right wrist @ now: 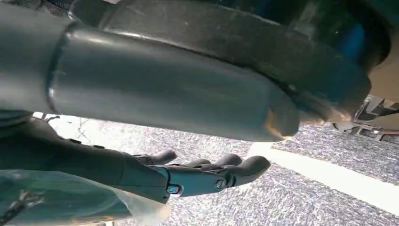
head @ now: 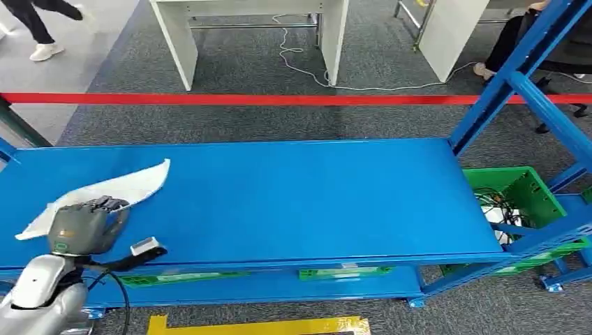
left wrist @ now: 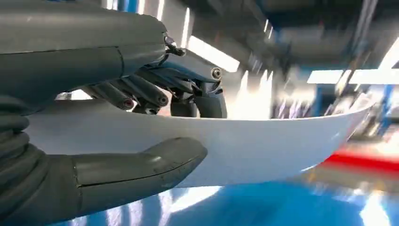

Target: Take the parts from the cabinet and place them on the table.

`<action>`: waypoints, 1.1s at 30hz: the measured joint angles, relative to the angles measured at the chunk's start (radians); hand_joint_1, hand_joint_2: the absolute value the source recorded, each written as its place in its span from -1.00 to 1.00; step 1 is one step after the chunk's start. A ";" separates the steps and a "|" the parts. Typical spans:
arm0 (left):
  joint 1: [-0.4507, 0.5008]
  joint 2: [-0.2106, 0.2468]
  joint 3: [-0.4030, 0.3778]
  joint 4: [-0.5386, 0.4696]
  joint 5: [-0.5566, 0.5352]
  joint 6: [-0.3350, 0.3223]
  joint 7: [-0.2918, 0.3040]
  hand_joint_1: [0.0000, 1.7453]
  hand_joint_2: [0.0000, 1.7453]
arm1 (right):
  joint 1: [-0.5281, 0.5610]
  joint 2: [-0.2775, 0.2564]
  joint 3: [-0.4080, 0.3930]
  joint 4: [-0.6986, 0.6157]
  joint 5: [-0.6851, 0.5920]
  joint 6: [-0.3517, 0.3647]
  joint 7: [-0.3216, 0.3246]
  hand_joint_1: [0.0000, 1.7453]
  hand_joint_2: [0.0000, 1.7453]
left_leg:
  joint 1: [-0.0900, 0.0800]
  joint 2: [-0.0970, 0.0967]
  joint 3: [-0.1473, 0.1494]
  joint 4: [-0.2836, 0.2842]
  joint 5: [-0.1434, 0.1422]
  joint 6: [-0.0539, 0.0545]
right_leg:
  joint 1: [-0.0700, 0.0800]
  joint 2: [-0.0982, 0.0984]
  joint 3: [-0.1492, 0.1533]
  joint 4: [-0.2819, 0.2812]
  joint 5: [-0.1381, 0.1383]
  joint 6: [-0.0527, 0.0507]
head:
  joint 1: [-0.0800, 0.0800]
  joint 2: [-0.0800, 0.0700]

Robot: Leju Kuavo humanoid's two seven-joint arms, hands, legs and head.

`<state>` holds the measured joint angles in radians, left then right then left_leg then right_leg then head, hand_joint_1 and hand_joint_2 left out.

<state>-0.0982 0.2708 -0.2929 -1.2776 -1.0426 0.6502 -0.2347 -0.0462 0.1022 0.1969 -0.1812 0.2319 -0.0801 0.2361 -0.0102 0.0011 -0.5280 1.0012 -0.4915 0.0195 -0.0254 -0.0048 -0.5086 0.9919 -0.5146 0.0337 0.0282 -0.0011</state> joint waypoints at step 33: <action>0.207 -0.339 0.050 -0.637 0.966 -0.073 -0.468 1.00 1.00 | 0.014 0.029 -0.085 0.000 -0.050 -0.058 0.003 -1.00 -1.00 | -0.008 0.000 -0.005 0.009 -0.003 0.007 | -0.007 -0.001 -0.001 -0.003 0.006 0.012 | -0.001 0.000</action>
<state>0.1093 -0.0687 -0.2434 -1.9151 -0.0765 0.5774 -0.7027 -0.0321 0.1312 0.1121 -0.1808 0.1823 -0.1385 0.2396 -0.0185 0.0007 -0.5331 1.0104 -0.4946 0.0269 -0.0327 -0.0055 -0.5100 0.9893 -0.5089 0.0453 0.0275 -0.0011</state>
